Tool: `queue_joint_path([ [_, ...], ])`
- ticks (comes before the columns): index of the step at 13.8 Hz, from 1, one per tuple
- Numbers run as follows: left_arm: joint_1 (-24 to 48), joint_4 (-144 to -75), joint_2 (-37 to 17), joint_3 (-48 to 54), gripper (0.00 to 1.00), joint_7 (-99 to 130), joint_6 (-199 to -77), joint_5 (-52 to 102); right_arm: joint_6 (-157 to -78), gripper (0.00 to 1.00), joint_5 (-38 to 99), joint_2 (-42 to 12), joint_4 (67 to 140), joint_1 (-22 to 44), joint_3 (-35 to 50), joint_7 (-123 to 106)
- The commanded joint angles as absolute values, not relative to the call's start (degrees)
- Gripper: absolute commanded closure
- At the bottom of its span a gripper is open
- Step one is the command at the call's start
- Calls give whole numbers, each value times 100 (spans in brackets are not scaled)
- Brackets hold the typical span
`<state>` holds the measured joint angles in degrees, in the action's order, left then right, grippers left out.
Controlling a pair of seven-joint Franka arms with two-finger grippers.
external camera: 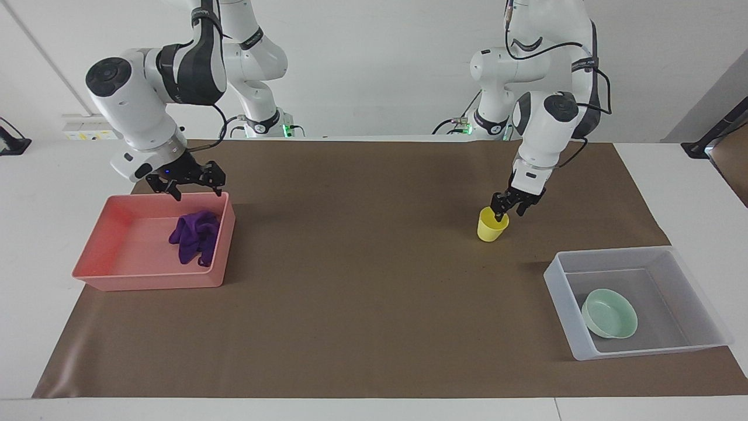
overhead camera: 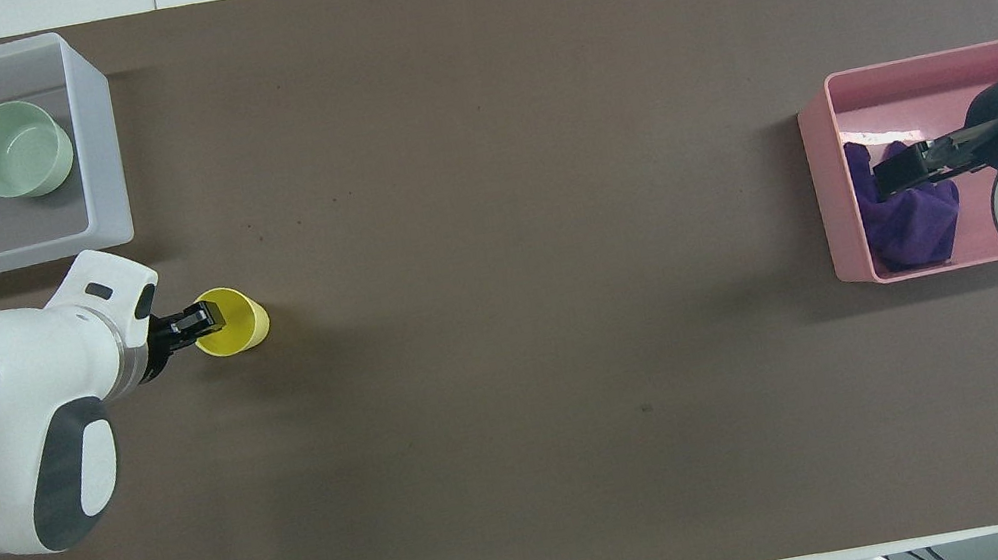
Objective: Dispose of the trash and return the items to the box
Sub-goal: 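Reach the left gripper to the yellow cup and grasp it, then carry the yellow cup with the left gripper into the clear bin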
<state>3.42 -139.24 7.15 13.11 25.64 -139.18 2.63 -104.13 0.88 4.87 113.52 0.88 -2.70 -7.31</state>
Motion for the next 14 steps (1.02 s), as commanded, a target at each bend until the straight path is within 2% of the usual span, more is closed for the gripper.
queue_joint_path([
  [1, 387, -14054, 573, 1301, 100, 2751, -14333, 158, -9838, 0, 228, 483, 10866, 210, -185, -458],
  [4, 387, -14037, 510, 1301, 100, 2786, -14467, 158, -8889, 0, 246, 431, 10048, 237, -176, -431],
  [6, 378, -13590, 466, 1310, 100, 2970, -14319, 158, -8553, 0, 290, 422, 9713, 229, -185, -431],
  [8, 326, -12688, 475, 1301, 100, 3015, -13242, 176, -8167, 0, 264, 378, 9301, 220, -185, -457],
  [10, 255, -11580, 178, 1187, 100, 2962, -12281, 185, -8007, 0, 281, 316, 9036, 185, -185, -475],
  [12, 333, -10945, -270, 356, 100, 2657, -12418, 141, -7876, 0, 281, 194, 8721, 176, -185, -475],
  [14, 518, -10244, -972, -338, 100, 1928, -12542, 184, -7770, 0, 264, 54, 8474, 184, -185, -483],
])
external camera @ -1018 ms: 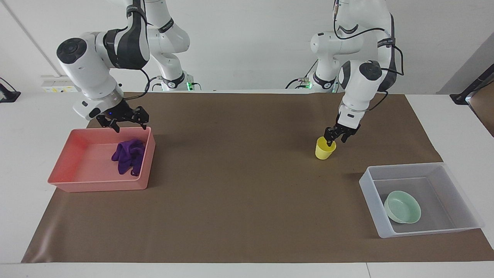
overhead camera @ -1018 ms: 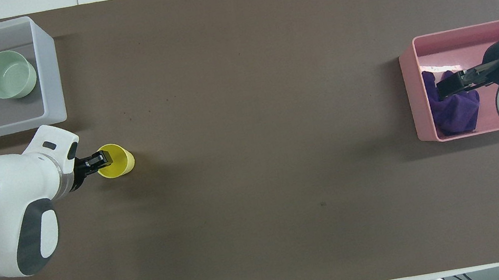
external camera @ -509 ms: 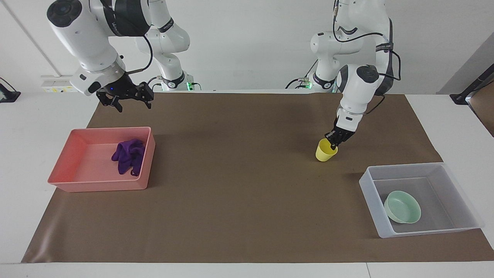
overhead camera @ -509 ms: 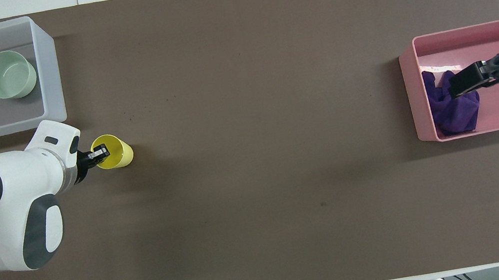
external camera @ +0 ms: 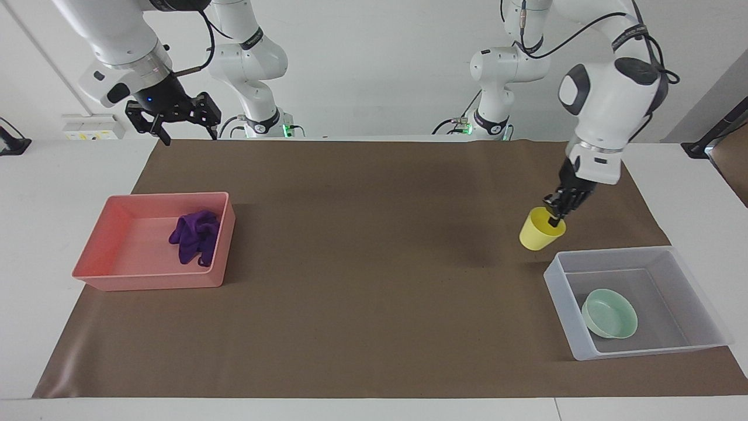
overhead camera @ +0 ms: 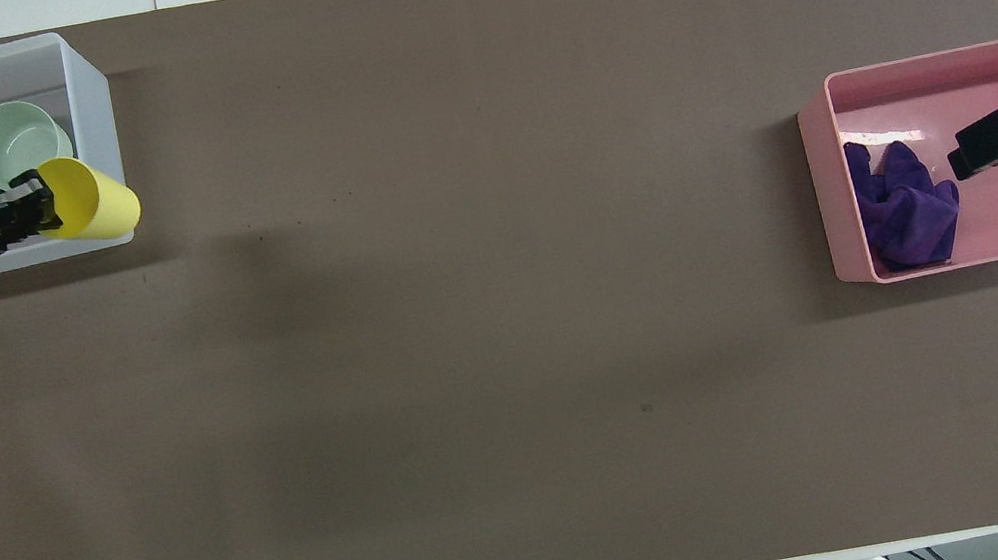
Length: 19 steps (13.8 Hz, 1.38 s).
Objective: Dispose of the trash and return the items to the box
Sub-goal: 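Carry the yellow cup with the left gripper into the clear bin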
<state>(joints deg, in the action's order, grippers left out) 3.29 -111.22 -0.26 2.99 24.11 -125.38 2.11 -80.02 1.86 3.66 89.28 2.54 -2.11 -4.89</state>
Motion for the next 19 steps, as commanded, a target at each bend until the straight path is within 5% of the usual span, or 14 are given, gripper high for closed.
queue_joint_path([
  [1, 501, -9865, -1289, -630, 100, 1733, -12542, 228, -7804, 0, 290, 35, 8473, 185, -185, -483],
  [3, 466, -9380, -1869, -834, 100, 1128, -12699, 648, -7831, 0, 290, 35, 8543, 167, -185, -483],
  [9, 422, -9492, -2609, -958, 100, 818, -13990, 747, -8279, 0, 281, 255, 9053, 229, -185, -897],
  [10, 422, -9510, -2663, -967, 85, 687, -14114, 695, -8288, 0, 290, 246, 9053, 211, -185, -818],
  [11, 457, -9518, -2672, -967, 24, 546, -14141, 694, -8297, 0, 290, 255, 9053, 185, -185, -817],
  [12, 483, -9484, -2654, -975, 0, 562, -14063, 660, -8288, 0, 290, 255, 9053, 193, -185, -817],
  [15, 501, -9780, -1998, -1002, 0, 213, -13117, 423, -8262, 0, 281, 255, 9062, 185, -193, -870],
  [19, 527, -11739, 127, -958, 0, -281, -12754, 290, -8270, 0, 281, 264, 9070, 185, -193, -870],
])
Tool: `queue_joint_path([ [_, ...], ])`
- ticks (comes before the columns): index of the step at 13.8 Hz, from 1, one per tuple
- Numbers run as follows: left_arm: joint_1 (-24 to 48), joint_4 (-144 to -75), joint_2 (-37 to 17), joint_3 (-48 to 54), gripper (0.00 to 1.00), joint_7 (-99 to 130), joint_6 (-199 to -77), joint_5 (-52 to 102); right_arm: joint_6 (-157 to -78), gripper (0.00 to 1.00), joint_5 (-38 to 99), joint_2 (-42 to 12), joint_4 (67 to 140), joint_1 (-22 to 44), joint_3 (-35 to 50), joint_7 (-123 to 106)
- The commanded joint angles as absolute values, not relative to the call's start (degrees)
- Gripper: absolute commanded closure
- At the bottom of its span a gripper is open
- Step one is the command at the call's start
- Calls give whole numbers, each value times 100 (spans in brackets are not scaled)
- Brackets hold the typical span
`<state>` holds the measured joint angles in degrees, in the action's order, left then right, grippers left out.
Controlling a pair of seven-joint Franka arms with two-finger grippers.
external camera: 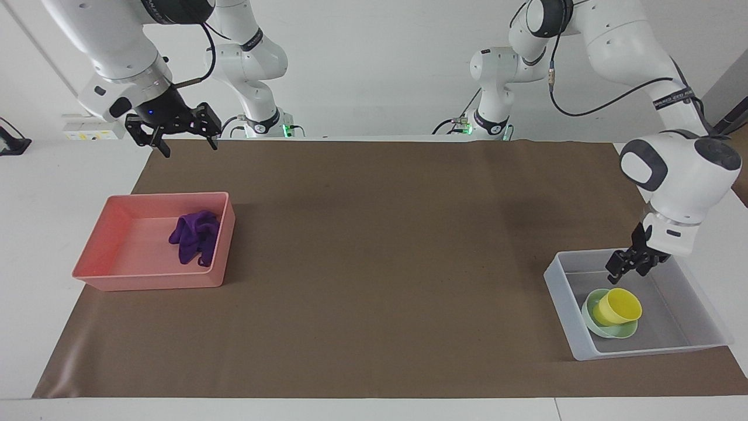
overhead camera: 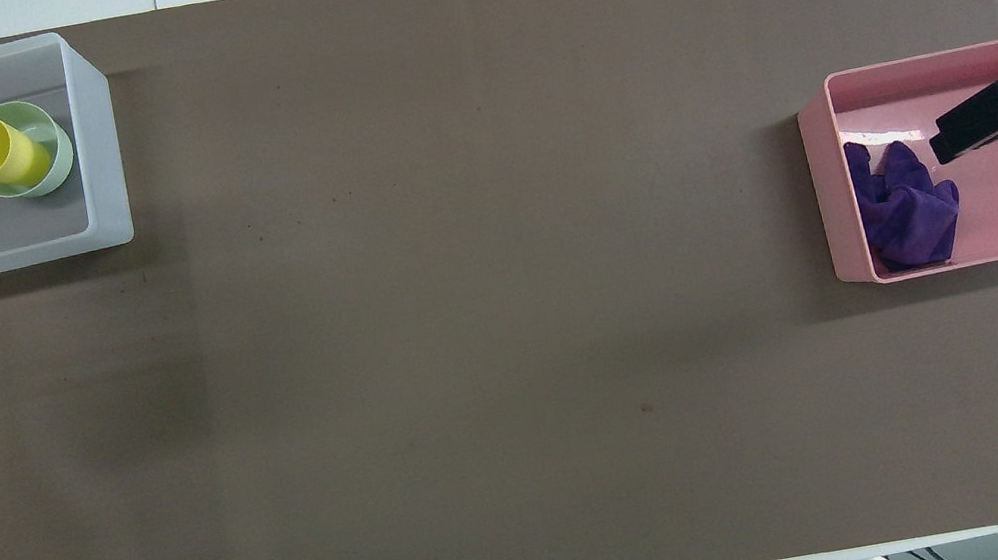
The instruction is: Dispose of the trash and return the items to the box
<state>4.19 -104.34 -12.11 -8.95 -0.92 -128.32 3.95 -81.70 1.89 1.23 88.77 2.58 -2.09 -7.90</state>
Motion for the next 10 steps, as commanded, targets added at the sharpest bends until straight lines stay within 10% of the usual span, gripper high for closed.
queue_joint_path([
  [1, 527, -11751, 454, -906, 0, -290, -12300, 290, -8279, 0, 281, 264, 9070, 193, -185, -844],
  [10, 510, -9827, 721, -79, 0, -281, -9132, -334, -8288, 0, 281, 281, 9070, 211, -185, -817],
])
